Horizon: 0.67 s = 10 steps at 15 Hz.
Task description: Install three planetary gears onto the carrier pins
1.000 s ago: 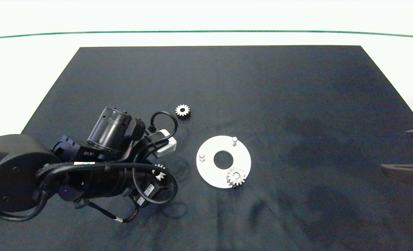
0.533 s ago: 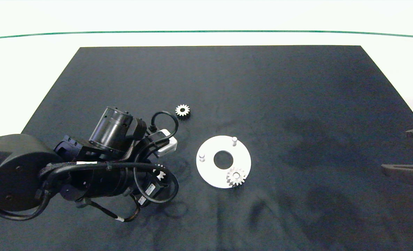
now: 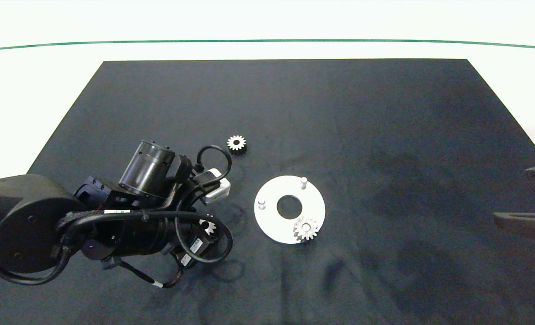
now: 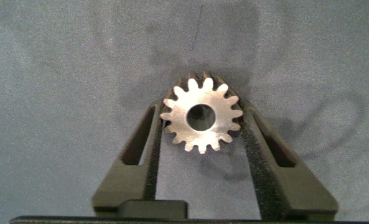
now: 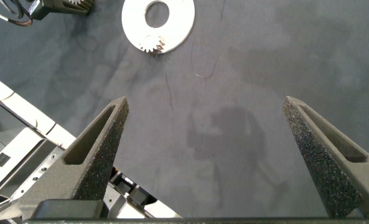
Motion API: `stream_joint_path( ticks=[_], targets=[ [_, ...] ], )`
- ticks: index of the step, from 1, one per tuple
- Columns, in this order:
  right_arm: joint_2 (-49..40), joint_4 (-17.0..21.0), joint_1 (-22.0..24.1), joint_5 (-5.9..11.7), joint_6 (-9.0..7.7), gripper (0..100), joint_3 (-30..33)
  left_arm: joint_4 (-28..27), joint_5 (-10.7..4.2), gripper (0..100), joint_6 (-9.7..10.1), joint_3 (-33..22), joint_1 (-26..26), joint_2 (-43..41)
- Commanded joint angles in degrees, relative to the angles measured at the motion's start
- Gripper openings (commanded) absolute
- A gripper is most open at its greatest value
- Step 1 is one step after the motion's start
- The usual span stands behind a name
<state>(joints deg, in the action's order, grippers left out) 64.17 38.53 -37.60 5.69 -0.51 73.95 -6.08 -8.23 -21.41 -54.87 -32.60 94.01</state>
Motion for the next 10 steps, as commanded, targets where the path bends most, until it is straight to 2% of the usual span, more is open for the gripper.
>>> stream_joint_path(
  ticks=[1,10],
  targets=[
    [0.08,0.14,-0.02,0.02,-0.02,100,-0.03,-0.07,0.05,39,0.05,-0.06,-0.01,0.12],
    [0.08,0.14,-0.02,0.02,-0.10,100,-0.03,-0.33,0.05,21,0.40,0.11,-0.01,0.03]
  ],
)
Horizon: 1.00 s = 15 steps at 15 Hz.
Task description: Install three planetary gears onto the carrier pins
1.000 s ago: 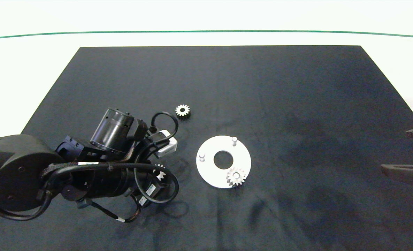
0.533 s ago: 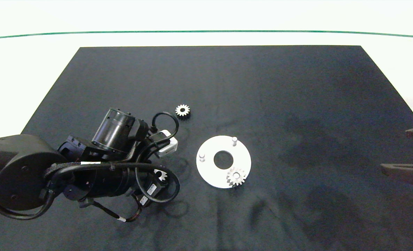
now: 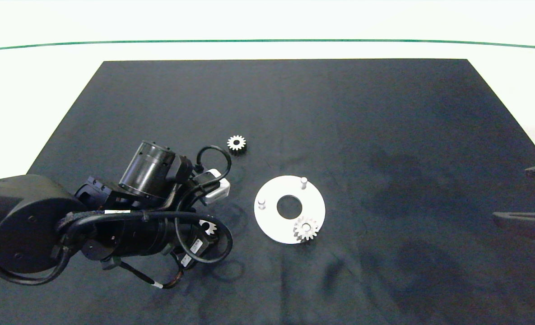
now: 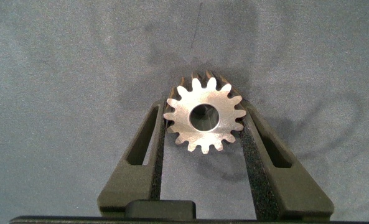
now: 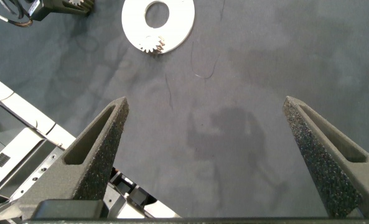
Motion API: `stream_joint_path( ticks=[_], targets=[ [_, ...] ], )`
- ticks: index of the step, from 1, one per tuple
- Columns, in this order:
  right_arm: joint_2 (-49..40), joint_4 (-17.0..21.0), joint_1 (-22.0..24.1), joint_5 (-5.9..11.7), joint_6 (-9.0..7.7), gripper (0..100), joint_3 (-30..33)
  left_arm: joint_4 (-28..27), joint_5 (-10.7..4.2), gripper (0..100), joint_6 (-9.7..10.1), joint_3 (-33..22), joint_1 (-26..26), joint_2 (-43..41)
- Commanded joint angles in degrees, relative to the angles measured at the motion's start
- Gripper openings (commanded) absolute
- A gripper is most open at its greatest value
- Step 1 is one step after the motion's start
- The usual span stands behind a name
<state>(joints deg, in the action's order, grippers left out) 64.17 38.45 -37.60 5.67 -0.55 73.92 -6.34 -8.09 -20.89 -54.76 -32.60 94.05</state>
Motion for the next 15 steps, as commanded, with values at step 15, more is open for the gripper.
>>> stream_joint_path(
  ticks=[15],
  targets=[
    [-0.01,0.22,-0.02,0.04,0.02,100,-0.36,0.01,-0.08,16,0.86,-0.96,-2.73,-1.06]
  ],
)
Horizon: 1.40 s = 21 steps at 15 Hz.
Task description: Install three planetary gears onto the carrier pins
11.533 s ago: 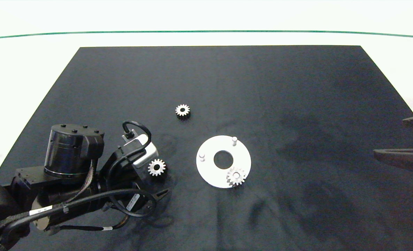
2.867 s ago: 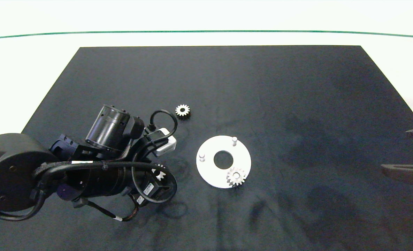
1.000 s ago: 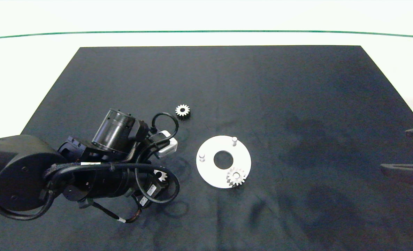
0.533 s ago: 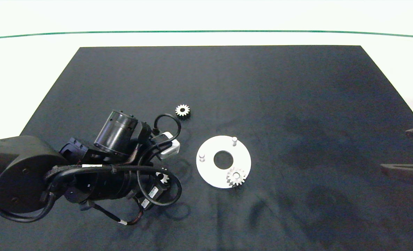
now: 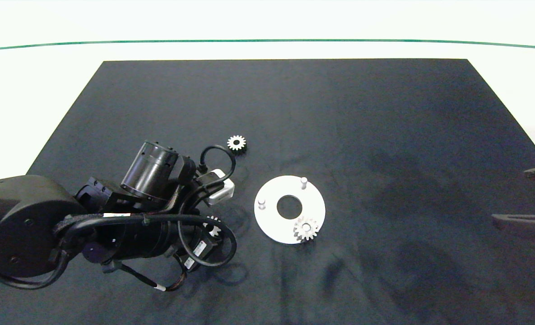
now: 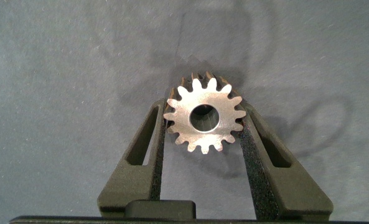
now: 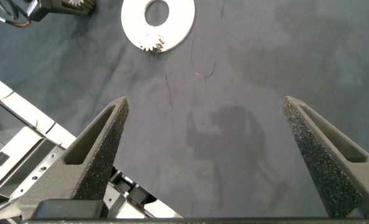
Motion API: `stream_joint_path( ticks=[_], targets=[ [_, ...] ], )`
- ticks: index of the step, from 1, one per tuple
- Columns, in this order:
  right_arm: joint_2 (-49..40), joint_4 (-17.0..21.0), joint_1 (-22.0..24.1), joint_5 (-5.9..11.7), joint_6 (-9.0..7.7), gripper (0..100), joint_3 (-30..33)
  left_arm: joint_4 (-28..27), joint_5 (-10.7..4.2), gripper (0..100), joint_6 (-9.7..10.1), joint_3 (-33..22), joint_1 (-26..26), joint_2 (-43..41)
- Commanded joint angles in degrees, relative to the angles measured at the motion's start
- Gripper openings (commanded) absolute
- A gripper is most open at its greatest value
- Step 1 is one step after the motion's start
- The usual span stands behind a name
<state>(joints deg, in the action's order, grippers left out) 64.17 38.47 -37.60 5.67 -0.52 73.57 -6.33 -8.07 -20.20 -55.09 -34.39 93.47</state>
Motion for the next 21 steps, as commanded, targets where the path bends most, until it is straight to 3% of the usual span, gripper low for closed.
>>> stream_joint_path(
  ticks=[1,5,13,21],
  targets=[
    [-0.01,0.20,-0.02,0.04,0.00,100,-0.01,0.00,-0.19,16,0.25,-1.07,-1.47,-0.83],
    [-0.71,0.20,-0.02,0.04,0.00,100,0.17,-0.18,-0.19,16,1.30,-3.71,-5.69,-1.36],
    [-2.12,0.29,-0.02,0.04,-0.09,100,-0.45,-0.18,-0.54,16,1.57,-6.08,-7.89,0.31],
    [-3.44,0.29,-0.02,-0.04,-0.18,100,-1.06,-2.99,-2.65,16,1.65,-11.71,-11.14,2.60]
  ],
)
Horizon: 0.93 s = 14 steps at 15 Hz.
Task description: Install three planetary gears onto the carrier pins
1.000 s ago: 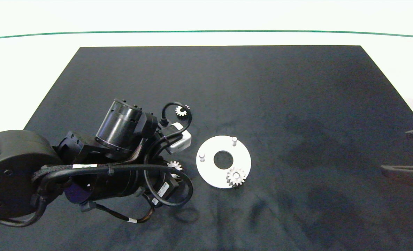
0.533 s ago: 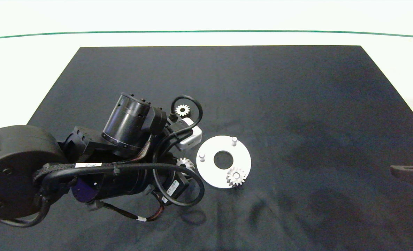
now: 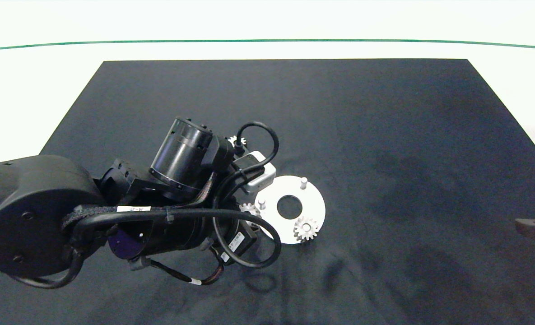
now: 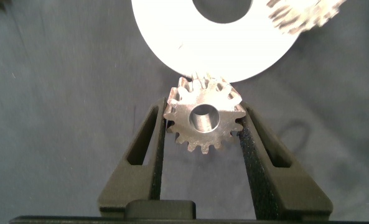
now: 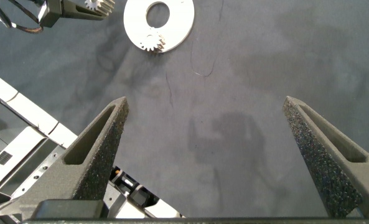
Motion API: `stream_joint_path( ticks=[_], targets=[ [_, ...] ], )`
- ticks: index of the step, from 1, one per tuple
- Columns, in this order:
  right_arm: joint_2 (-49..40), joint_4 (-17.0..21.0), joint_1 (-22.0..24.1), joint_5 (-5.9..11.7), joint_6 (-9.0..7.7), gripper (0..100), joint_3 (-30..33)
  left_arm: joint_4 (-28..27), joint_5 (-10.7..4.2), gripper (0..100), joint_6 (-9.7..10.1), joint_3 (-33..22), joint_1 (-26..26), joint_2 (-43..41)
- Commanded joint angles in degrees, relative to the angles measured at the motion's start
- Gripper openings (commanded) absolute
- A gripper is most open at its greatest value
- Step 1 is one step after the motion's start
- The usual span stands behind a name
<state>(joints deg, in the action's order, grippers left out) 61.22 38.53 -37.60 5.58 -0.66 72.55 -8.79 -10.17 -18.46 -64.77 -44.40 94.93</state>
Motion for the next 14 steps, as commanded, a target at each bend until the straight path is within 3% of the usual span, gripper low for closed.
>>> stream_joint_path(
  ticks=[1,8,14],
  targets=[
    [-0.75,0.23,-0.02,0.04,-0.04,100,-0.04,-0.53,-0.91,16,-0.09,-2.56,-1.30,1.40],
    [-1.28,0.23,-0.02,0.04,0.04,100,-0.92,-0.53,-2.58,16,-0.18,-5.02,-2.89,3.95],
    [-1.19,0.23,-0.11,-0.05,0.04,100,-1.00,-0.61,-2.67,16,-0.35,-7.83,-2.71,5.44]
  ],
)
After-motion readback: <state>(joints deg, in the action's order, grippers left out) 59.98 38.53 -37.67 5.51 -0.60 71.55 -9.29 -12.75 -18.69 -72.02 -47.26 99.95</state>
